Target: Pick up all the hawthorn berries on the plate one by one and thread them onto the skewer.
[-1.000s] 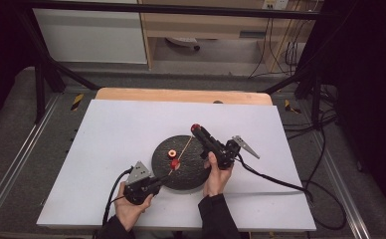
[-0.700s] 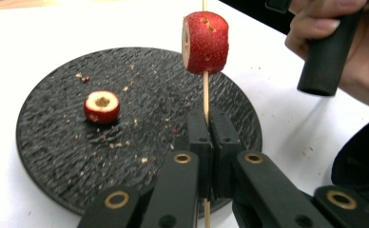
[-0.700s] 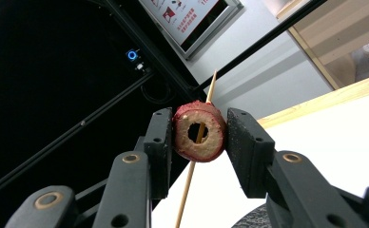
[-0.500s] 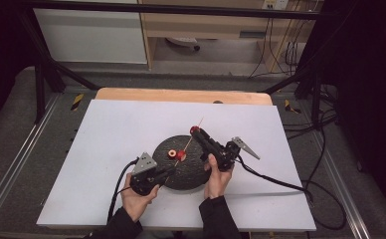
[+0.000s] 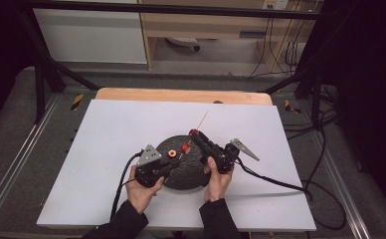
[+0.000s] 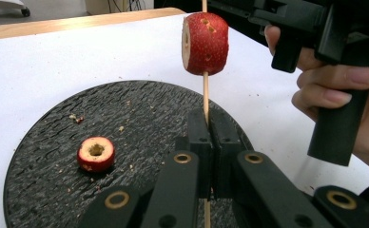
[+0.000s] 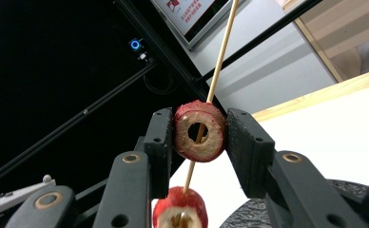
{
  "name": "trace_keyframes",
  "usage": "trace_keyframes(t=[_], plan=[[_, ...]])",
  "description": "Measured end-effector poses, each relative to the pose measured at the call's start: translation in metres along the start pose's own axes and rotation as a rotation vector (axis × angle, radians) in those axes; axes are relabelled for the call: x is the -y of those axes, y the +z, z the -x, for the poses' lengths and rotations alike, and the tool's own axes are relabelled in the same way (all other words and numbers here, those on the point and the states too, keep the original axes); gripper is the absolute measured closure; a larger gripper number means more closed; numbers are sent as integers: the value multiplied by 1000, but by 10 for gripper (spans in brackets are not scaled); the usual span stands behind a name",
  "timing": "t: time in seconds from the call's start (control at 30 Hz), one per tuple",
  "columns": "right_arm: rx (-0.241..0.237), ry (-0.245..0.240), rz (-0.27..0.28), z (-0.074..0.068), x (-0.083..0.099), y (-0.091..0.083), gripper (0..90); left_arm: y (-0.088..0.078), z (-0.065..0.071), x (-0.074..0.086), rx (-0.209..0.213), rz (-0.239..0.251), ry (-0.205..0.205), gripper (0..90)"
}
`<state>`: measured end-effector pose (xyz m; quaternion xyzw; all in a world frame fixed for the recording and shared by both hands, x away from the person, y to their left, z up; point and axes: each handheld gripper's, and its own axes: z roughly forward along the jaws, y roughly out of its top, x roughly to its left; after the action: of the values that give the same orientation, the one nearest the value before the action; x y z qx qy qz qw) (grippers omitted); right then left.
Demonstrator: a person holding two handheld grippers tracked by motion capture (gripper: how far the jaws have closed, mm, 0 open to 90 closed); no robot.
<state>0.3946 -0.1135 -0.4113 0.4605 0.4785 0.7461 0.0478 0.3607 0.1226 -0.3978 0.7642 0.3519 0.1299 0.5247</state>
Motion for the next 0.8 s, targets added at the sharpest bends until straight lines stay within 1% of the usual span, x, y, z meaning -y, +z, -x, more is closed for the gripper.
trace_keyframes(t=[0.23,0.43,0.5,0.57,0.63,0.73,0.8], plan=[[6,-12,-14,0,3,0,631,5,-1,-3,2,2,-6,886],[4,-28,-28,0,1,-2,619,4,-2,-2,6,2,6,886],[8,-34,-33,-1,0,-2,567,2,-3,-2,4,3,5,887],[7,-45,-42,-1,-2,-3,534,-1,-5,-1,3,0,12,886],[9,-66,-52,-2,-6,-5,476,-3,-7,0,-1,0,15,887],[21,-101,-91,-2,-12,-8,365,-9,-10,2,-1,-6,23,887],[28,-139,-130,0,-16,-11,299,-13,-12,4,1,-10,31,887]])
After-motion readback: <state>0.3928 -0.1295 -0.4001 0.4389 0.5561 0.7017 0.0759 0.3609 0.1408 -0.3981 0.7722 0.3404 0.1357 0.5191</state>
